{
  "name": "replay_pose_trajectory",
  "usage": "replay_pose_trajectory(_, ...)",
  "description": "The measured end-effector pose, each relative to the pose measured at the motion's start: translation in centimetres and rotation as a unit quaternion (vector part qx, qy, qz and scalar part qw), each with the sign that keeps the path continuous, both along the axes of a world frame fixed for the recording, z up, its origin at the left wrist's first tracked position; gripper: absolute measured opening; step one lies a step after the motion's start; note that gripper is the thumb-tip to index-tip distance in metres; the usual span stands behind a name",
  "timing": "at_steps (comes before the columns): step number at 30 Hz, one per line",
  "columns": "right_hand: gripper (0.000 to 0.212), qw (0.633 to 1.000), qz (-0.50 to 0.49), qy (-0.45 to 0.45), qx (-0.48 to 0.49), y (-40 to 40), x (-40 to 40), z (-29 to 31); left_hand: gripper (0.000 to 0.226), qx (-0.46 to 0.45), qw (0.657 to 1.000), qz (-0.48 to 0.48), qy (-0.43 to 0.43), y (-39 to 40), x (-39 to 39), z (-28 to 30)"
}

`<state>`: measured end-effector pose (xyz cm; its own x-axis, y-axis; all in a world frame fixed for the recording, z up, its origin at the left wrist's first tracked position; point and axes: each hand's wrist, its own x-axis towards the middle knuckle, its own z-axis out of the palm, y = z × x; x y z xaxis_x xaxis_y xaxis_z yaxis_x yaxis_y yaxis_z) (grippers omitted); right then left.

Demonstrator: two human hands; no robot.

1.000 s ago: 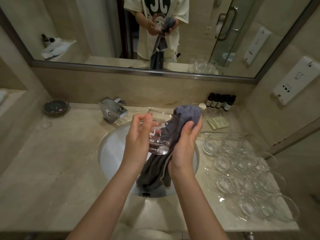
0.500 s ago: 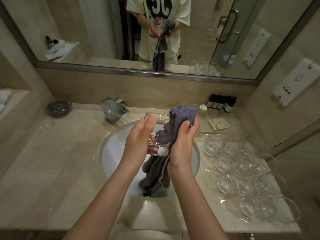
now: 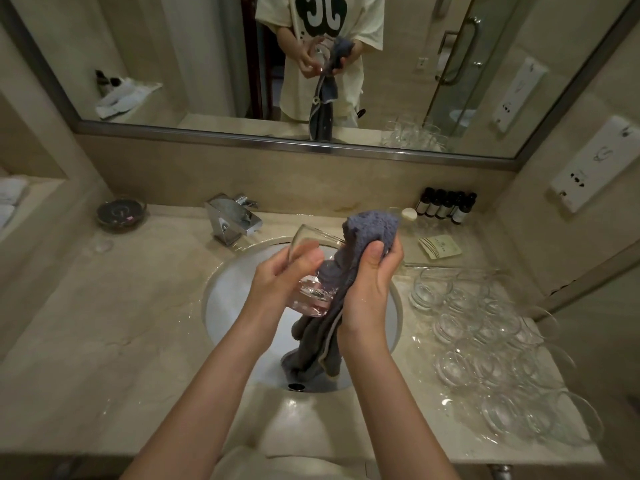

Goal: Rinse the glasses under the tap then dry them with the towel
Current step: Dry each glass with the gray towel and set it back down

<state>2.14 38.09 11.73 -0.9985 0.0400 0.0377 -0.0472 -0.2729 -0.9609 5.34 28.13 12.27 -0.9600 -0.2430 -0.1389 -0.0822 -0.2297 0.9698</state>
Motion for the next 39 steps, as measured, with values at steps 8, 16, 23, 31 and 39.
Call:
replay_pose_trajectory(8,0.019,0.993,-0.008,0.077,0.087,1.3,-0.3,0.1,0.042,0.195,0.980,0.006,-0.035,-0.4,0.4,-1.1)
replay_pose_trajectory(16,0.021,0.928,0.028,0.246,0.277,3.1,-0.5,-0.5,0.062,0.220,0.972,0.047,-0.069,-1.1,-0.1,-1.5)
replay_pose_trajectory(23,0.054,0.868,0.180,0.268,0.376,4.2,-0.3,-1.6,0.058,0.197,0.970,0.101,-0.102,-1.2,0.1,-1.4)
replay_pose_trajectory(31,0.080,0.768,0.322,0.275,0.481,4.9,-1.3,-1.8,0.045,0.090,0.991,0.067,-0.073,-1.9,-0.7,-1.3)
replay_pose_trajectory(39,0.068,0.797,0.350,0.173,0.461,3.6,-0.9,-2.1,0.037,-0.093,0.992,0.077,-0.037,-1.8,-1.8,-2.3)
